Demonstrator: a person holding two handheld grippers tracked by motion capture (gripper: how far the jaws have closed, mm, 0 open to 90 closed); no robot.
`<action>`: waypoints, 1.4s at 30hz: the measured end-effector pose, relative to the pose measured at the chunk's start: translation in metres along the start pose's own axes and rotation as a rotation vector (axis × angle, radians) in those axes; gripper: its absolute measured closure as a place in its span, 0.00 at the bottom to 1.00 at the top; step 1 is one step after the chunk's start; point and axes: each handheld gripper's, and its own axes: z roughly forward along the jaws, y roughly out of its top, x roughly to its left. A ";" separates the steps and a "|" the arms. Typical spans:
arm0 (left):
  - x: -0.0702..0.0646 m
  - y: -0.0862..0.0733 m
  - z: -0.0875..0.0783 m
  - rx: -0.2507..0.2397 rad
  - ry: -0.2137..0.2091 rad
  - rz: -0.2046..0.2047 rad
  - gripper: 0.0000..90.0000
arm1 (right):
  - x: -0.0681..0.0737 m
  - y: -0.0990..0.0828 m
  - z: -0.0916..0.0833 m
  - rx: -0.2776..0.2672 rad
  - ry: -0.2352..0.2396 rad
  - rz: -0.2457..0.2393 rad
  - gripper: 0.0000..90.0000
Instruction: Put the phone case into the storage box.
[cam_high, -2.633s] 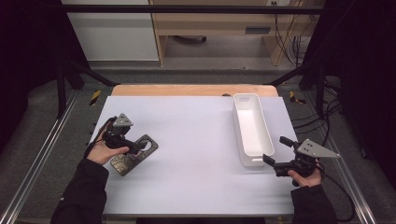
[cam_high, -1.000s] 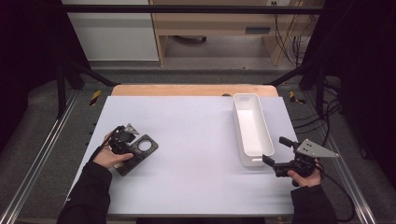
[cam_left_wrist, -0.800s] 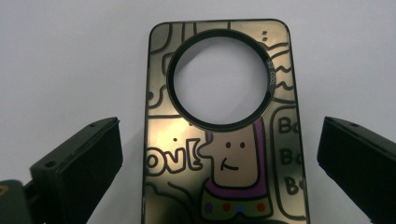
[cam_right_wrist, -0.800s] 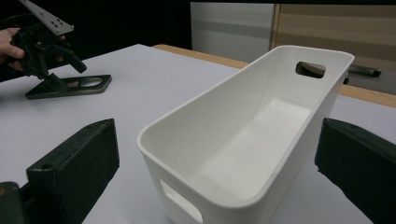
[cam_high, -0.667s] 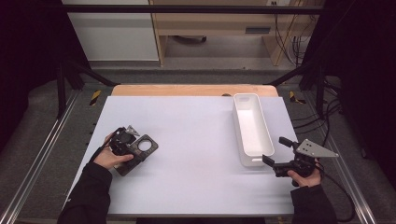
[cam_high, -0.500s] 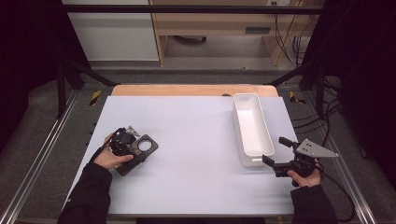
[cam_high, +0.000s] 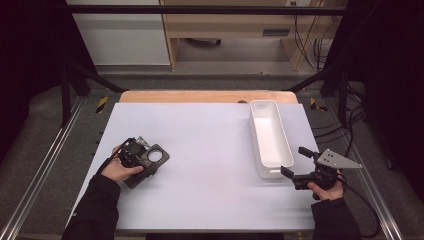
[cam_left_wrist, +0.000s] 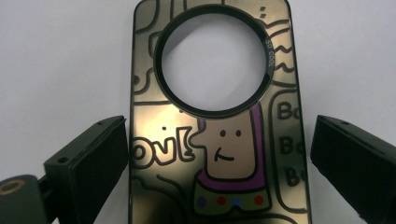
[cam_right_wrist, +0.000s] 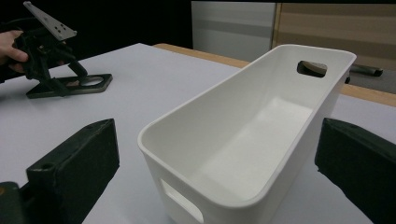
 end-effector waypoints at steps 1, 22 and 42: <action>0.000 0.000 0.001 0.004 0.000 0.004 0.05 | 0.000 0.000 0.000 0.000 0.001 0.001 0.00; 0.002 0.003 -0.002 0.030 -0.010 0.012 0.12 | 0.000 0.000 0.000 0.004 0.005 0.002 0.00; 0.003 0.004 -0.016 -0.017 -0.017 -0.008 0.13 | 0.000 0.000 0.000 0.001 0.009 0.002 0.00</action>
